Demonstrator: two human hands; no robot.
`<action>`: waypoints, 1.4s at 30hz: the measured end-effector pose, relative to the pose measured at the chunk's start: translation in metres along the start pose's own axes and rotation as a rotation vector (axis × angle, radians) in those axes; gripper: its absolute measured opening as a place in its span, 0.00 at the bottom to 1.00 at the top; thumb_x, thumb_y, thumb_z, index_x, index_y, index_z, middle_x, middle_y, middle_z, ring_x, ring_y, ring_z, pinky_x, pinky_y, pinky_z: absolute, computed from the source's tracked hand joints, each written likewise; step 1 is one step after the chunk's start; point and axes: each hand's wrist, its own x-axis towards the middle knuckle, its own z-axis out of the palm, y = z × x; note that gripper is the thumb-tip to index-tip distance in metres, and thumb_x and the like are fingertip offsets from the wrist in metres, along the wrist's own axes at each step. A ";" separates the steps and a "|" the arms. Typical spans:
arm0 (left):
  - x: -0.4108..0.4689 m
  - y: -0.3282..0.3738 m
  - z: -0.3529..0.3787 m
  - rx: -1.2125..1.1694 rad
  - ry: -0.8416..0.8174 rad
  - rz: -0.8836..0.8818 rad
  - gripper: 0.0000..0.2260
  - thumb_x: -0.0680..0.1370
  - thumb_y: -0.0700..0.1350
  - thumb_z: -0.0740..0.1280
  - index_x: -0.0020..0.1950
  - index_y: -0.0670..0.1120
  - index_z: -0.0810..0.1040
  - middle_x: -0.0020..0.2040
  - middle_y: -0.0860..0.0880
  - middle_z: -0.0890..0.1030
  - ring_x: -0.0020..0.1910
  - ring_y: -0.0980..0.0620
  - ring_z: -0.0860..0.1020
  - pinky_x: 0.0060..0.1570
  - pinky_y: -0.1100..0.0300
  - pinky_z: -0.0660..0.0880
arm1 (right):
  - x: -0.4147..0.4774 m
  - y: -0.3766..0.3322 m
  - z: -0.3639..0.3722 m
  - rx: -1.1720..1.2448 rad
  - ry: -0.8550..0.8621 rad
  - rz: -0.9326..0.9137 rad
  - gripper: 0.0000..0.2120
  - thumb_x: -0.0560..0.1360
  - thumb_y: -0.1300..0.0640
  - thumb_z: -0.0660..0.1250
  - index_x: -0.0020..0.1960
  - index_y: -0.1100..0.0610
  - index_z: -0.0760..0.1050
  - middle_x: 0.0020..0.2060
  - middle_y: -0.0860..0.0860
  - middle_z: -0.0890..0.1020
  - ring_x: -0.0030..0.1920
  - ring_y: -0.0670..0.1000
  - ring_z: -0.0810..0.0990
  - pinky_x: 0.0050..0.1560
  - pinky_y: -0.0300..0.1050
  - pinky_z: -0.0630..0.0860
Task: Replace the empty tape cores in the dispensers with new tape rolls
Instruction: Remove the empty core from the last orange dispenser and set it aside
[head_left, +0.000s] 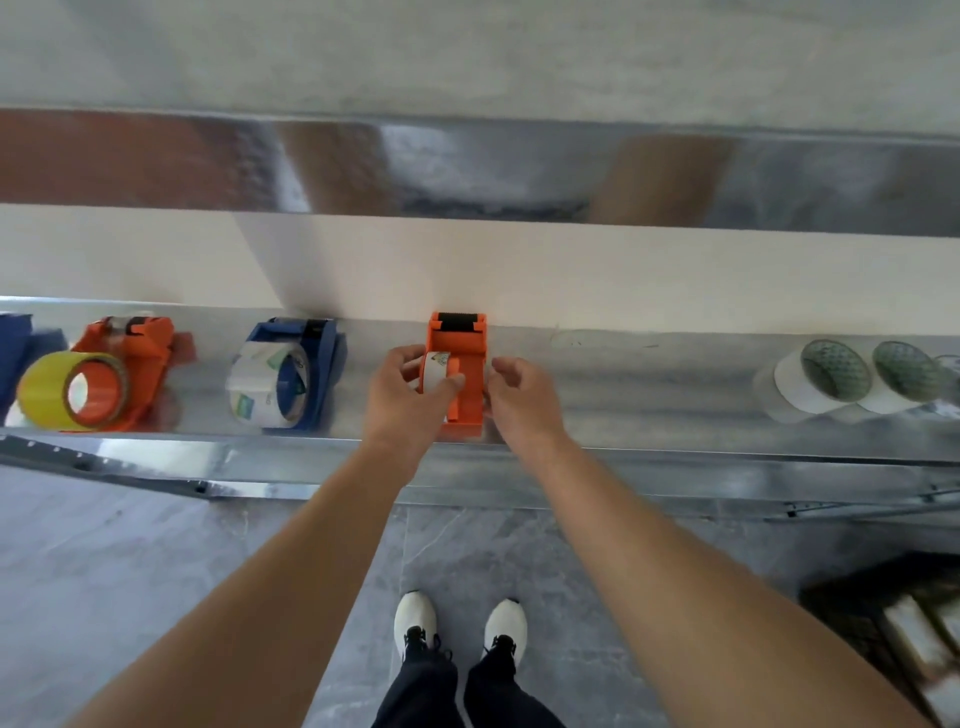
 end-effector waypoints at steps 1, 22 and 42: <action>0.000 0.000 -0.001 -0.003 -0.002 0.006 0.22 0.78 0.44 0.78 0.69 0.52 0.76 0.58 0.56 0.81 0.51 0.60 0.81 0.39 0.67 0.78 | -0.002 -0.003 -0.001 -0.010 0.004 -0.001 0.16 0.79 0.49 0.66 0.65 0.51 0.79 0.55 0.48 0.86 0.54 0.51 0.86 0.59 0.55 0.83; 0.002 -0.019 -0.019 -0.352 -0.239 -0.189 0.18 0.80 0.39 0.74 0.69 0.45 0.79 0.61 0.41 0.86 0.57 0.43 0.86 0.57 0.47 0.85 | -0.016 0.002 -0.015 -0.109 0.200 0.022 0.09 0.71 0.52 0.72 0.33 0.47 0.79 0.35 0.47 0.86 0.40 0.53 0.87 0.47 0.57 0.85; 0.023 -0.042 -0.024 0.062 0.031 -0.142 0.12 0.85 0.46 0.67 0.44 0.45 0.85 0.40 0.46 0.86 0.47 0.43 0.86 0.57 0.44 0.84 | -0.015 -0.012 0.008 -0.037 0.173 -0.150 0.08 0.70 0.45 0.77 0.42 0.50 0.85 0.35 0.45 0.87 0.38 0.50 0.87 0.45 0.56 0.86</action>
